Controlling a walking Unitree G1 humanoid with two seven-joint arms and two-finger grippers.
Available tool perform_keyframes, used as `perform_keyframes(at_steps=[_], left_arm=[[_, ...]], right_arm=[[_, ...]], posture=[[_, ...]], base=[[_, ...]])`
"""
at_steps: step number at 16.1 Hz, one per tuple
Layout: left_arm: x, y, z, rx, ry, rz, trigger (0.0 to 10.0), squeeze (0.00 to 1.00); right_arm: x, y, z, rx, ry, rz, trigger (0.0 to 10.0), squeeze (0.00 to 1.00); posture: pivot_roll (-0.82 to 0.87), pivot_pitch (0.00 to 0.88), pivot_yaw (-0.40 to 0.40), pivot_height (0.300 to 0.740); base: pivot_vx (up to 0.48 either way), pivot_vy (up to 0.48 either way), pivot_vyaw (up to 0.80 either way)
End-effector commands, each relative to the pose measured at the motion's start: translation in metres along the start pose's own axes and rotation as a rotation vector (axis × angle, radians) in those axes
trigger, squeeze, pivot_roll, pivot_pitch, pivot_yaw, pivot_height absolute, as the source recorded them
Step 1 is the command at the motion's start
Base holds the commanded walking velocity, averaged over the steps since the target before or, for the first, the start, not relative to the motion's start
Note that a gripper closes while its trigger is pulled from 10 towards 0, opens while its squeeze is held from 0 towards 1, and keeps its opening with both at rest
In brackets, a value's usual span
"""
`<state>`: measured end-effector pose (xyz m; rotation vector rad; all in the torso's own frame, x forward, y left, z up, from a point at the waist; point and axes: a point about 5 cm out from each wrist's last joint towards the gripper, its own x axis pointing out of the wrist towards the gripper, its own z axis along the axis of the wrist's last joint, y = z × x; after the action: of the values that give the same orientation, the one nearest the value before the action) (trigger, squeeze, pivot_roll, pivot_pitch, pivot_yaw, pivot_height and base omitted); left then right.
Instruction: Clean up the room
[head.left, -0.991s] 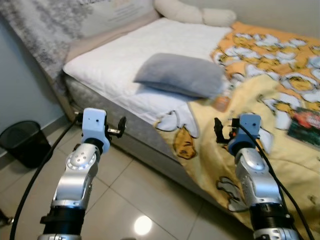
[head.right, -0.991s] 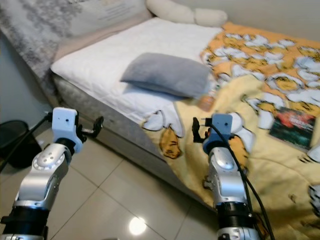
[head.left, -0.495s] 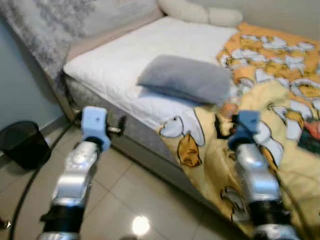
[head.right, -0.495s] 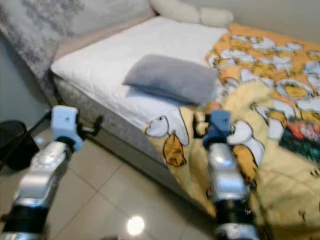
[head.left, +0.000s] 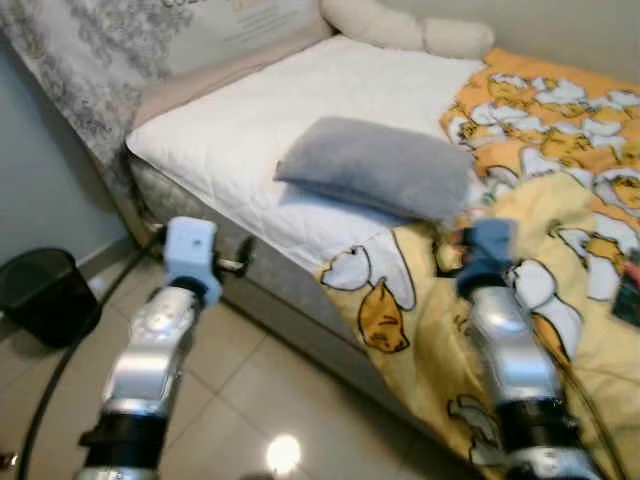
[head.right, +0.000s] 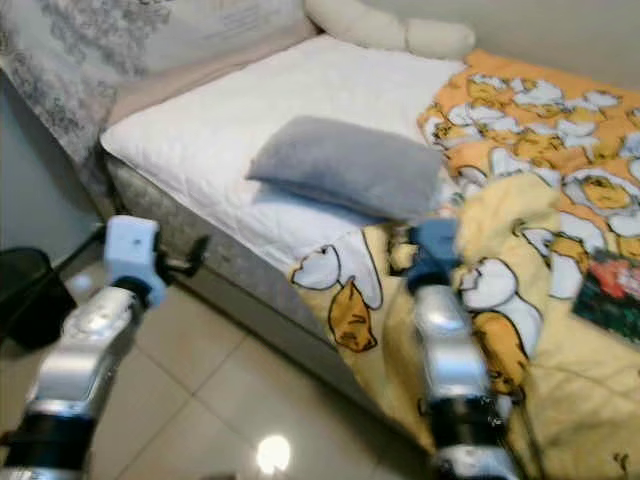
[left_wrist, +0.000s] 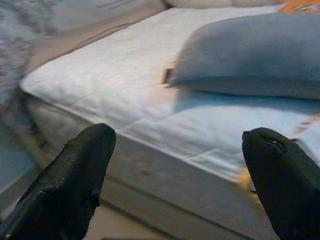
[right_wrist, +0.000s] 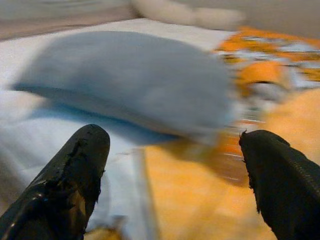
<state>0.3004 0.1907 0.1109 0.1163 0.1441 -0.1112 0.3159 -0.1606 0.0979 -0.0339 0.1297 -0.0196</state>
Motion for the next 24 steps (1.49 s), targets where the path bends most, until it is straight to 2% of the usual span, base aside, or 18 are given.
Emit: perform_keyframes(at_steps=[1,8,11,24], left_arm=[[0.001,-0.005,0.003,-0.001,-0.013,-0.021,10.0,1.00],[0.004,-0.002,0.007,0.017,-0.012,-0.043,10.0,1.00],[0.002,-0.004,0.007,0.020,-0.012,-0.046,10.0,1.00],[0.003,-0.009,0.004,0.015,-0.008,-0.056,10.0,1.00]], right_arm=[[0.000,-0.010,0.001,0.003,0.007,-0.029,10.0,0.00],[0.006,-0.009,0.005,0.018,0.011,-0.059,10.0,0.00],[0.003,-0.015,-0.001,0.022,0.044,-0.078,10.0,0.00],[0.005,-0.018,0.003,-0.004,0.049,-0.096,10.0,0.00]], posture=[[0.07,0.000,0.026,0.740],[0.09,0.000,0.029,0.740],[0.08,0.000,0.019,0.740],[0.07,0.000,0.022,0.740]], base=[[0.292,0.000,0.00],[0.295,0.000,0.00],[0.295,0.000,0.00],[0.294,0.000,0.00]])
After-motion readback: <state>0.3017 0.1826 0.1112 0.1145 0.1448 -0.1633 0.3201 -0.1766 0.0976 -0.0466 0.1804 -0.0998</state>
